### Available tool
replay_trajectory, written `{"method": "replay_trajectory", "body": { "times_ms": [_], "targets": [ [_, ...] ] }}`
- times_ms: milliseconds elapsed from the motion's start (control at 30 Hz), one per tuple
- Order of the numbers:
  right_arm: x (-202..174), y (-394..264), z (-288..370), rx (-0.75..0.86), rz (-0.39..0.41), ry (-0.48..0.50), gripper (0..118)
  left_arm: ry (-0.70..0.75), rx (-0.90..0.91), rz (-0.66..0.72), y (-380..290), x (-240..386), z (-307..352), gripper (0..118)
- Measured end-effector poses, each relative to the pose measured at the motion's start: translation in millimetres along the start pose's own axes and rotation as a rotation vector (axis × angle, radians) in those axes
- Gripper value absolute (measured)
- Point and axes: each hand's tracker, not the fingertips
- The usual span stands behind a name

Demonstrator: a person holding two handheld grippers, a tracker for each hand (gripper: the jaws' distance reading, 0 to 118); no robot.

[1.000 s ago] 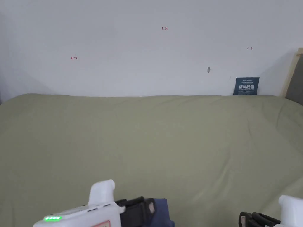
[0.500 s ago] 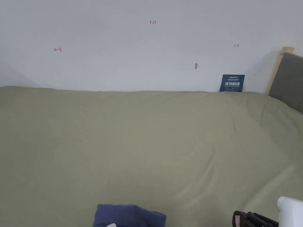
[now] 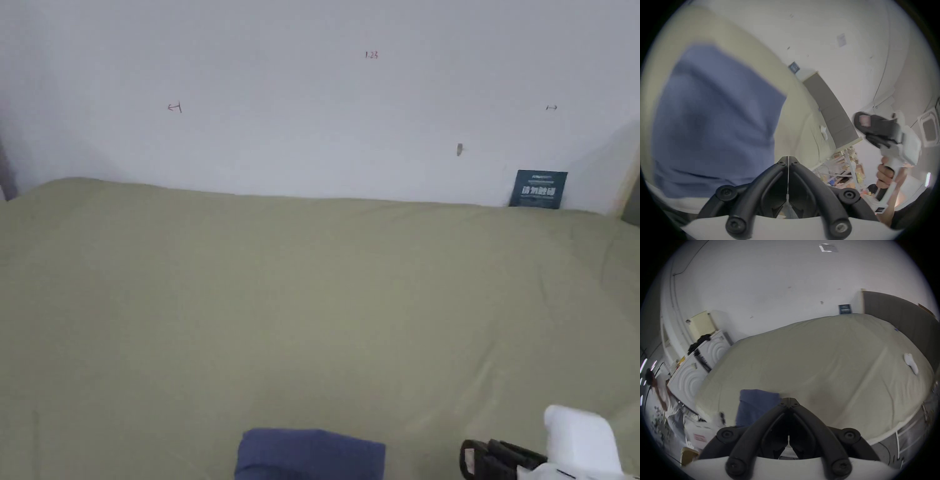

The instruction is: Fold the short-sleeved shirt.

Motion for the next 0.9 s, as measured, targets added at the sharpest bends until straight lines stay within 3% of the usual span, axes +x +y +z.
{"method": "replay_trajectory", "body": {
  "times_ms": [233, 267, 367, 467, 500, 533, 600, 633, 700, 733, 767, 800, 900],
  "targets": [
    [-29, -5, -82, -0.106, 0.175, 0.311, 1, 0.256, 0.260, -0.080, 62, 3, 100, 0],
    [-31, -8, -95, -0.129, 0.166, 0.340, 1, 0.297, 0.277, -0.080, 67, 0, 107, 0],
    [-25, -20, -137, -0.239, 0.037, 0.442, 1, 0.377, 0.294, -0.093, 71, -6, 118, 0],
    [-10, -38, -168, -0.294, 0.037, 0.433, 1, 0.380, 0.280, -0.095, 68, -11, 119, 0],
    [-4, -44, -177, -0.335, 0.044, 0.407, 1, 0.385, 0.272, -0.089, 67, -11, 118, 0],
    [-1, -51, -184, -0.366, 0.073, 0.313, 1, 0.388, 0.266, -0.087, 66, -10, 115, 0],
    [5, -62, -189, -0.381, 0.077, 0.330, 1, 0.392, 0.248, -0.082, 64, -9, 108, 0],
    [8, -63, -186, -0.360, 0.052, 0.351, 1, 0.395, 0.235, -0.082, 62, -9, 104, 4],
    [9, -61, -184, -0.346, 0.033, 0.360, 1, 0.398, 0.198, -0.088, 60, -10, 97, 27],
    [10, -62, -185, -0.352, 0.031, 0.358, 1, 0.395, 0.165, -0.091, 59, -12, 92, 60],
    [10, -61, -185, -0.352, 0.035, 0.360, 1, 0.395, 0.120, -0.087, 60, -15, 86, 83],
    [10, -61, -185, -0.354, 0.039, 0.361, 1, 0.388, 0.092, -0.084, 60, -19, 82, 96],
    [9, -59, -185, -0.361, 0.052, 0.370, 1, 0.384, -0.029, -0.010, 60, -39, 64, 98]
  ]
}}
